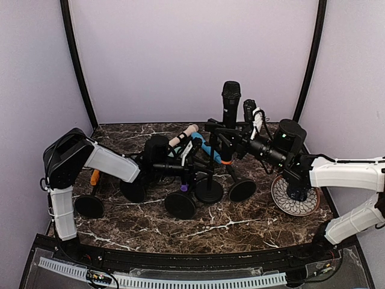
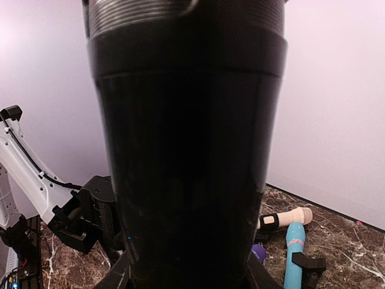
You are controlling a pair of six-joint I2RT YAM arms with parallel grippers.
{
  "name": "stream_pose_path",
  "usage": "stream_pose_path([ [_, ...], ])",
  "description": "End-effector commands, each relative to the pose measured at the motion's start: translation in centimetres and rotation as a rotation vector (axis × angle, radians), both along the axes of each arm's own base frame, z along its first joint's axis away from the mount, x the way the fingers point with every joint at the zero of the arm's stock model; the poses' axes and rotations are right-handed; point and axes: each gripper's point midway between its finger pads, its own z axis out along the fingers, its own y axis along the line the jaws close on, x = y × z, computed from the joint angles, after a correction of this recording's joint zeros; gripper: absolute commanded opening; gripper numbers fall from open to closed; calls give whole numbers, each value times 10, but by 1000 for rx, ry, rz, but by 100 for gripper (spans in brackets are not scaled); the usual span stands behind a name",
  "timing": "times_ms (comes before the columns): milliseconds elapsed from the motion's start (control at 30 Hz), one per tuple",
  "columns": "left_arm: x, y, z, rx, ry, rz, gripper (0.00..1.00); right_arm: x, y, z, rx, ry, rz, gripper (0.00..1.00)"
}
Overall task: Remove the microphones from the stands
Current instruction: Unscrew the knob on the microphone stand.
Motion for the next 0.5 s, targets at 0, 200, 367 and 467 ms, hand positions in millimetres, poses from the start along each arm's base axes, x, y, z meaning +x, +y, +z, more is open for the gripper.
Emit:
stream_pose_path([
  [0, 4, -6, 21, -63, -51, -16, 41, -3, 5, 24, 84, -21, 40, 4],
  [200, 6, -8, 17, -64, -41, -19, 27, -2, 6, 23, 83, -16, 40, 4],
  [367, 9, -7, 16, -59, -49, 5, 12, 0, 4, 22, 83, -16, 26, 3],
  [467, 13, -3, 14, -57, -60, 52, 4, 2, 1, 22, 87, -18, 0, 3],
])
